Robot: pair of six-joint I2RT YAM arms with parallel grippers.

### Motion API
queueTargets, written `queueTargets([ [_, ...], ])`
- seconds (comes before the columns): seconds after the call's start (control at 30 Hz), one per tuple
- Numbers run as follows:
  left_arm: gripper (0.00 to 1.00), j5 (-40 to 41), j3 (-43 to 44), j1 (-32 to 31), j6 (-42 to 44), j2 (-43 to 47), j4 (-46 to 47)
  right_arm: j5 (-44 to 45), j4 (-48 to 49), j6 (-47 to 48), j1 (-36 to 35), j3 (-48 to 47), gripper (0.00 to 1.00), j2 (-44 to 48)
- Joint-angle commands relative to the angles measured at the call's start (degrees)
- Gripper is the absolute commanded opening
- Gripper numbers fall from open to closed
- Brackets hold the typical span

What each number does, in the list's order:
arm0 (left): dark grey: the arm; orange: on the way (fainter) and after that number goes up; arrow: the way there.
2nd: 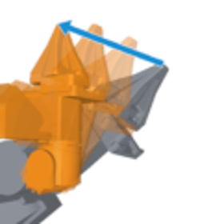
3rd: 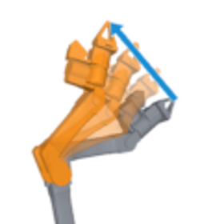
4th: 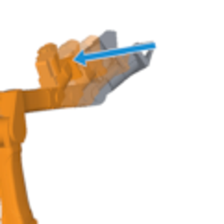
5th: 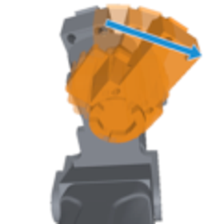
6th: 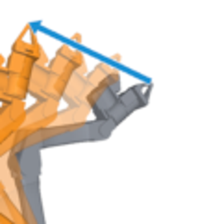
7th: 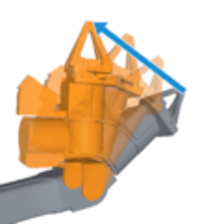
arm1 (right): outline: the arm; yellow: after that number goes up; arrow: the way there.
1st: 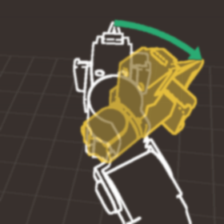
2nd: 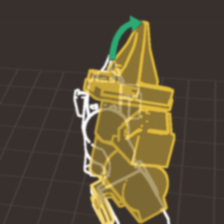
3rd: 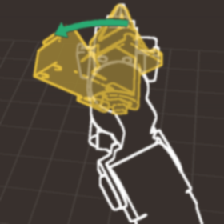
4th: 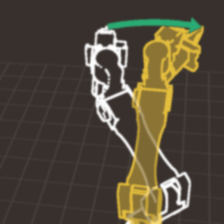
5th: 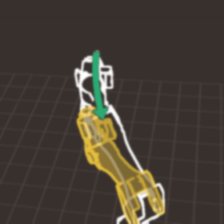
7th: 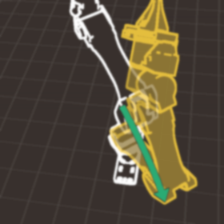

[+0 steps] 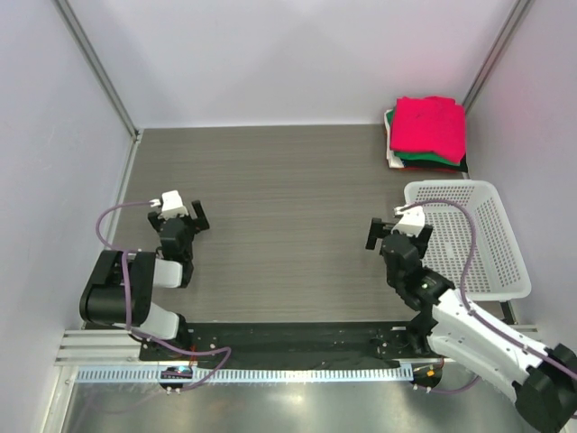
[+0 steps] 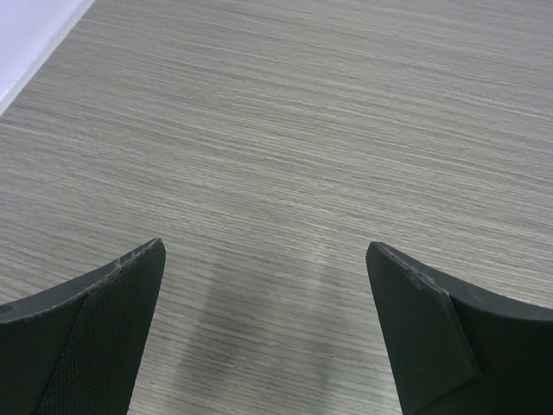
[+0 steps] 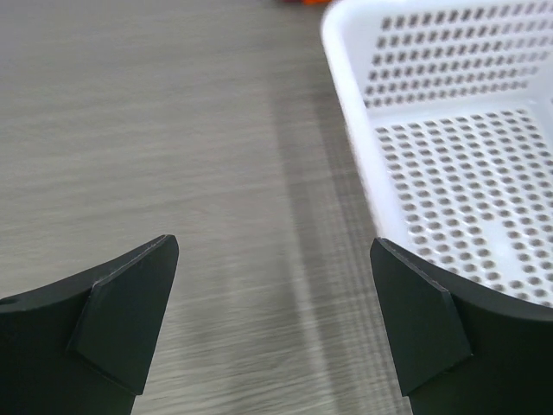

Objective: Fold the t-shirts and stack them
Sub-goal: Reset both grippers

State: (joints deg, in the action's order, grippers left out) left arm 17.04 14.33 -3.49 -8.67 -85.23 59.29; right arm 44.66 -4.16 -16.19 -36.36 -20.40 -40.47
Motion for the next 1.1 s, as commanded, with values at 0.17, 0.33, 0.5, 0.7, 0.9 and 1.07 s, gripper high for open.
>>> queueTargets([
  [0.17, 1.00, 6.08, 1.32, -3.02, 2.51, -0.64, 3.73, -0.79, 24.71, 8.28, 11.11, 8.44, 1.00, -10.05],
  [0.33, 1.00, 6.17, 1.32, -3.10, 2.60, -0.64, 3.73, -8.10, 36.59, 8.90, 21.05, 10.83, 1.00, -15.59],
  [0.5, 1.00, 6.34, 1.32, -3.02, 2.60, -0.64, 3.73, -15.64, 48.24, 7.48, 28.18, 9.68, 0.99, -23.68],
  [0.7, 1.00, 6.34, 1.32, -3.19, 2.69, -0.55, 3.73, -22.24, 59.78, 8.97, 30.73, 8.45, 1.00, -33.52],
  [0.9, 1.00, 6.34, 1.40, -3.19, 2.60, -0.64, 3.73, -25.49, 68.61, 11.62, 33.19, 7.30, 1.00, -40.64],
  [1.07, 1.00, 6.34, 1.41, -3.19, 2.60, -0.64, 3.73, -27.08, 72.31, 9.86, 35.30, 8.02, 0.99, -47.33],
])
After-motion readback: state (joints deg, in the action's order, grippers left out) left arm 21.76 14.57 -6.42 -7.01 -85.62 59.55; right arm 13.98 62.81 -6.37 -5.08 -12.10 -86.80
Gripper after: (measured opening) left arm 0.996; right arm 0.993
